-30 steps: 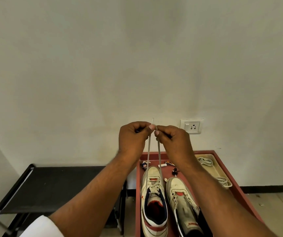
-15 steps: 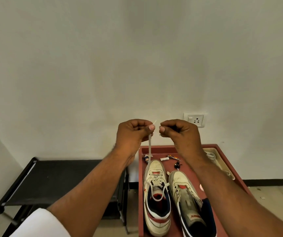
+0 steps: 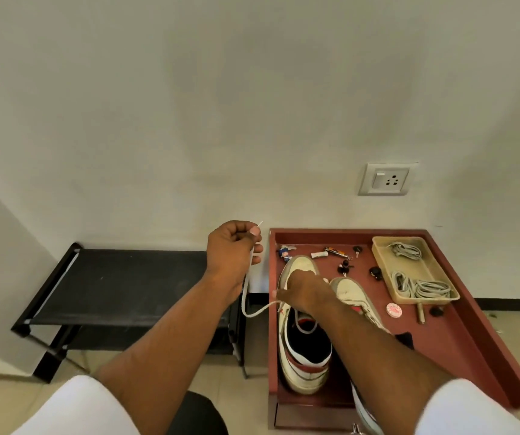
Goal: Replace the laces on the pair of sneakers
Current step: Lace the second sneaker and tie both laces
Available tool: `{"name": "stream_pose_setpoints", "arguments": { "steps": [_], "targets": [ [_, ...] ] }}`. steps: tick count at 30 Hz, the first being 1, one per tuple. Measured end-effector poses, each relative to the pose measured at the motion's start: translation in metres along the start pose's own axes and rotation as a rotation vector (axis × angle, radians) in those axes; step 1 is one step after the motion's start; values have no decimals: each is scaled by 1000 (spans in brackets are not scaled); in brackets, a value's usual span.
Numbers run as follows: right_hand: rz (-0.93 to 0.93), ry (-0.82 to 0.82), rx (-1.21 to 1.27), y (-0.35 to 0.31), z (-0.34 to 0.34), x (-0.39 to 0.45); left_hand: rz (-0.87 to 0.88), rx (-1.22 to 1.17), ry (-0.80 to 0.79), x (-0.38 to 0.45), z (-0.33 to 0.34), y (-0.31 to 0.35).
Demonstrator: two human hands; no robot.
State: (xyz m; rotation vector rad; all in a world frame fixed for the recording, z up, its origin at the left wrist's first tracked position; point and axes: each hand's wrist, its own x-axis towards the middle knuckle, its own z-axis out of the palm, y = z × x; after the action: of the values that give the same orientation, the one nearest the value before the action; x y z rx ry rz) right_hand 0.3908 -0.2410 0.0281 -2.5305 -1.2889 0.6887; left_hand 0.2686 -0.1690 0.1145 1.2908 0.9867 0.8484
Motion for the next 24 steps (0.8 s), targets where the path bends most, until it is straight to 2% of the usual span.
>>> {"name": "stream_pose_setpoints", "arguments": {
  "steps": [3,6,8,11,13,15,17,19,24],
  "targets": [
    [6,-139,-211,-11,7,18,0,20,47,4,-6,-5],
    [17,-162,-190,-14,5,30,-3,11,77,10,-13,-7],
    [68,-141,51,-13,-4,29,-9,-5,79,10,-16,-7],
    [123,-11,771,-15,-34,10,-14,-31,92,10,-14,-1],
    [35,84,1232,-20,-62,-12,-4,-63,94,5,-11,8],
    [-88,158,1494,-24,-91,-33,23,-85,73,-2,-3,21],
    [-214,228,1552,-28,-116,-49,57,-115,53,-9,6,35],
    [-316,287,1504,-33,-137,-64,108,-172,25,-17,17,54],
    [-427,464,1194,-45,-156,-94,144,-275,-61,-38,41,92]
  ]
}}
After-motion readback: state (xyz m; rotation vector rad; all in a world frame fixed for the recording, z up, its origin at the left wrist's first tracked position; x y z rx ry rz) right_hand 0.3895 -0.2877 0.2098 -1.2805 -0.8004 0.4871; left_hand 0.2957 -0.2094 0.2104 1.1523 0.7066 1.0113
